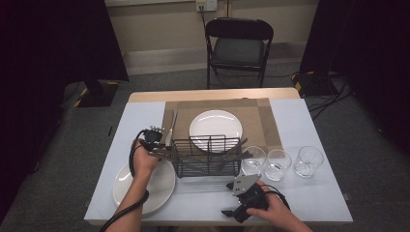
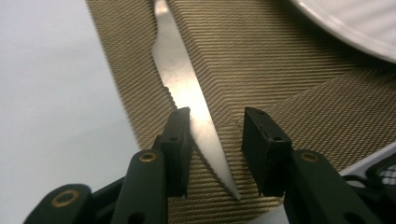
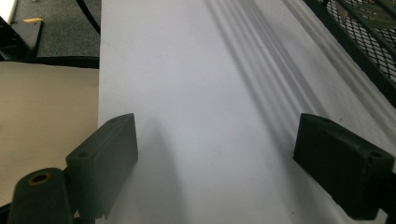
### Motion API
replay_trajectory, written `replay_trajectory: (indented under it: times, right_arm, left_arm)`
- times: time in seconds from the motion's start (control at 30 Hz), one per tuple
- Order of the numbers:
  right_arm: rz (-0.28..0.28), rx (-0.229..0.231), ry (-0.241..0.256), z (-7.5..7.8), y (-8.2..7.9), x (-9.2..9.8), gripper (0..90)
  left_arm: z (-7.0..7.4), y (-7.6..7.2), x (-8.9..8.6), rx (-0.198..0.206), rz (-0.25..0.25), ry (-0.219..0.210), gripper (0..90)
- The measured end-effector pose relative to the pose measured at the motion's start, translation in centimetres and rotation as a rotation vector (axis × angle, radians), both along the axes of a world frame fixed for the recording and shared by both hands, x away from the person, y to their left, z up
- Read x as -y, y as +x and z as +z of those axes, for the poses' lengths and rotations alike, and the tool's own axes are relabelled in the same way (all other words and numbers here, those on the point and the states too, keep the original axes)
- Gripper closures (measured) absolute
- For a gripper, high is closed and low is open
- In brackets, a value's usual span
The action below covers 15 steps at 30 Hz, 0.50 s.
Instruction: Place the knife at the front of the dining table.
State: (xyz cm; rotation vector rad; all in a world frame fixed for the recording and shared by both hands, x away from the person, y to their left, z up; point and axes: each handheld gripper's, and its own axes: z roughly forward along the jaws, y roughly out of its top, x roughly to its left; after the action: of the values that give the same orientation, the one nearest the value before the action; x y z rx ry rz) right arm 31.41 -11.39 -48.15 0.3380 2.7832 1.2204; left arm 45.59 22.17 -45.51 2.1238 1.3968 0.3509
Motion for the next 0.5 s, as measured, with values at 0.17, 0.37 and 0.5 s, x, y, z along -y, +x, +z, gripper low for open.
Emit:
replay_trajectory:
  times: [0.17, 0.37, 0.5]
  right_arm:
    - [0.000, 0.000, 0.000, 0.00, -0.01, 0.00, 12.6]
    - [0.001, 0.000, 0.000, 0.00, 0.00, 0.01, 12.6]
    - [0.000, 0.000, 0.000, 0.00, 0.00, 0.00, 12.6]
  left_arm:
    - [0.13, 0.24, 0.24, -0.016, 0.008, 0.009, 65.3]
    - [-0.01, 0.17, 0.01, -0.006, 0.013, -0.007, 65.2]
    - [0.06, 0.21, 0.00, -0.008, 0.006, 0.001, 64.9]
